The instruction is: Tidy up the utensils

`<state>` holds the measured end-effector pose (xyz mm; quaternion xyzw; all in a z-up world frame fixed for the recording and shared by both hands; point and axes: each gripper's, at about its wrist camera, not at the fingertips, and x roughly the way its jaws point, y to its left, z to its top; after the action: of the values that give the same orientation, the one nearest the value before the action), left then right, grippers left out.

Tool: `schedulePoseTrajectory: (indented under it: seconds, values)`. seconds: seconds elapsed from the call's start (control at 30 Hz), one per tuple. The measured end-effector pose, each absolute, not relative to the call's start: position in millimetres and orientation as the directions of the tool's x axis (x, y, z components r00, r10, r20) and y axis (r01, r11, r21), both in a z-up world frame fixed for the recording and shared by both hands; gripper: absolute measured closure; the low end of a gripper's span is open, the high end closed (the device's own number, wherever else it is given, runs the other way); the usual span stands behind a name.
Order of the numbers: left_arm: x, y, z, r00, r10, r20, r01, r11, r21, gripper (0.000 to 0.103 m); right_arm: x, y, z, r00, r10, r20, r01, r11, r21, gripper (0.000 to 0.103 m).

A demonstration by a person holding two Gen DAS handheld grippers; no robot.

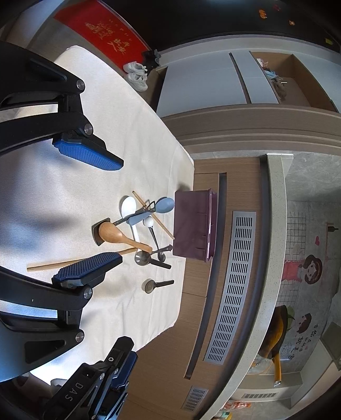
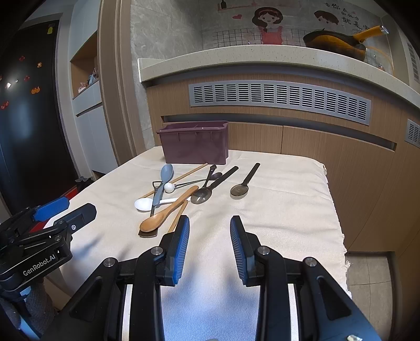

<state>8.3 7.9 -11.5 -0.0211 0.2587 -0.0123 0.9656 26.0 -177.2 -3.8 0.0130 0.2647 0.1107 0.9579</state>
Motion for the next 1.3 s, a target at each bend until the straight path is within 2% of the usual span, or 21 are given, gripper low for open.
schedulePoseTrajectory:
  seconds: [1.1, 1.2, 1.3]
  values:
    - [13.9, 13.4, -14.4, 0.851, -0.038, -0.524, 0.007, 0.998, -0.061, 0.038, 27.1, -177.7, -3.8, 0.826, 0.228, -0.516, -0.209, 0.973, 0.095, 0.072]
    - [23.9, 14.7, -10.6, 0.846, -0.06, -0.529, 0.028, 0.997, -0.069, 0.038, 29.0, -178.8, -2.3, 0.829, 0.228, -0.511, -0.214, 0.973, 0.088, 0.072]
    - [49.3, 17.2, -6.1, 0.811, -0.143, -0.567, 0.092, 0.989, -0.118, 0.04, 44.0, -185.4, 5.5, 0.833, 0.228, -0.505, -0.221, 0.972, 0.075, 0.072]
